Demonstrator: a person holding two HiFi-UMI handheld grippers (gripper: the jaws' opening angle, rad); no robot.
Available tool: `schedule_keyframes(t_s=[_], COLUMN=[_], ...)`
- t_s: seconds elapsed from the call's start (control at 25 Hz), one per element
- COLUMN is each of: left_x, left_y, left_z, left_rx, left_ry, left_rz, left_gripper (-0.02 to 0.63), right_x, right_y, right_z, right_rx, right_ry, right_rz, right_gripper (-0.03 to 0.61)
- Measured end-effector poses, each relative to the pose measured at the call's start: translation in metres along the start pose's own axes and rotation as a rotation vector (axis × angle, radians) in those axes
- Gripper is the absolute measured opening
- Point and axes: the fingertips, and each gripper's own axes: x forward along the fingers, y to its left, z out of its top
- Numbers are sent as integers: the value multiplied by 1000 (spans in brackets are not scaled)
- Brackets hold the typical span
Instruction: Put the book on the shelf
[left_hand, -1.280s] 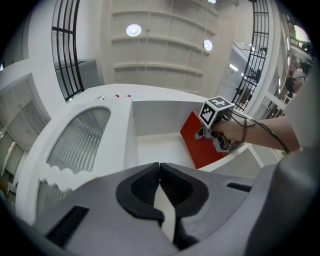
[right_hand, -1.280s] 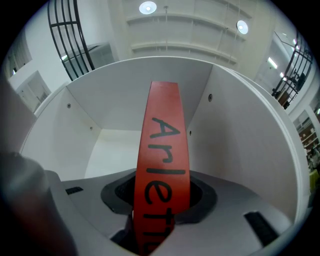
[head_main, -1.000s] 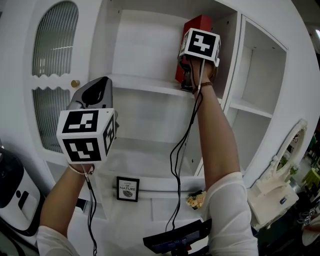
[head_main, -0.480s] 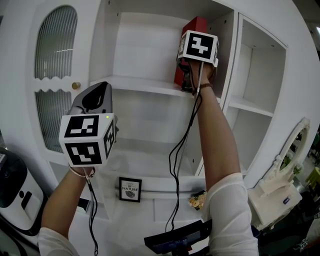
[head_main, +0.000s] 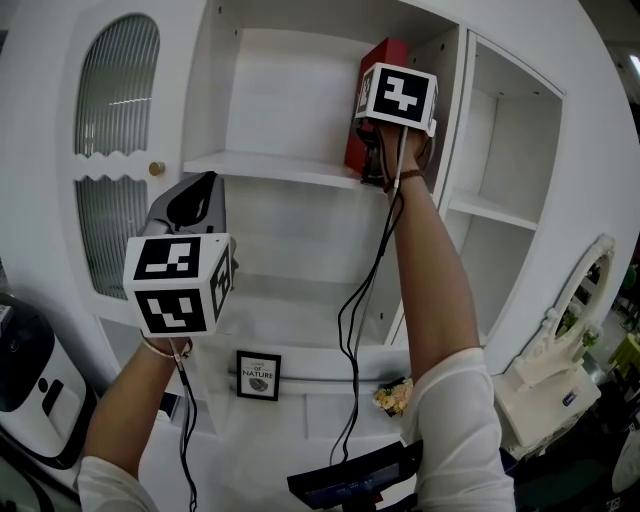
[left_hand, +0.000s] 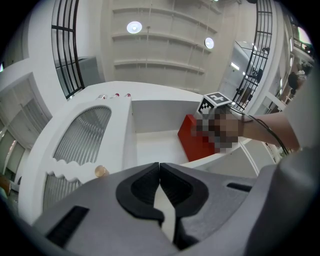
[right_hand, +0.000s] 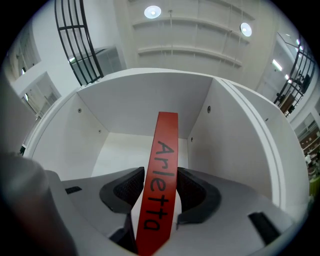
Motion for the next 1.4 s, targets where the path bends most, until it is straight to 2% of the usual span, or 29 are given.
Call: schedule_keyframes(t_s=[0.72, 1.04, 1.4], left_x=[-48, -70, -87], left_y=[-11, -12, -26], left_z=[-7, -6, -10], left_rx=[-7, -23, -64], left_ry=[7, 2, 4], left_rz=[-24, -48, -93], left_gripper=[9, 9, 9], right_x=[-68, -98, -121], right_y=[-1, -2, -7], right_z=[3, -9, -41], right_rx=[33, 45, 57], right_ry=[-103, -111, -74], right_rz=[-6, -22, -45], right_gripper=[212, 212, 212])
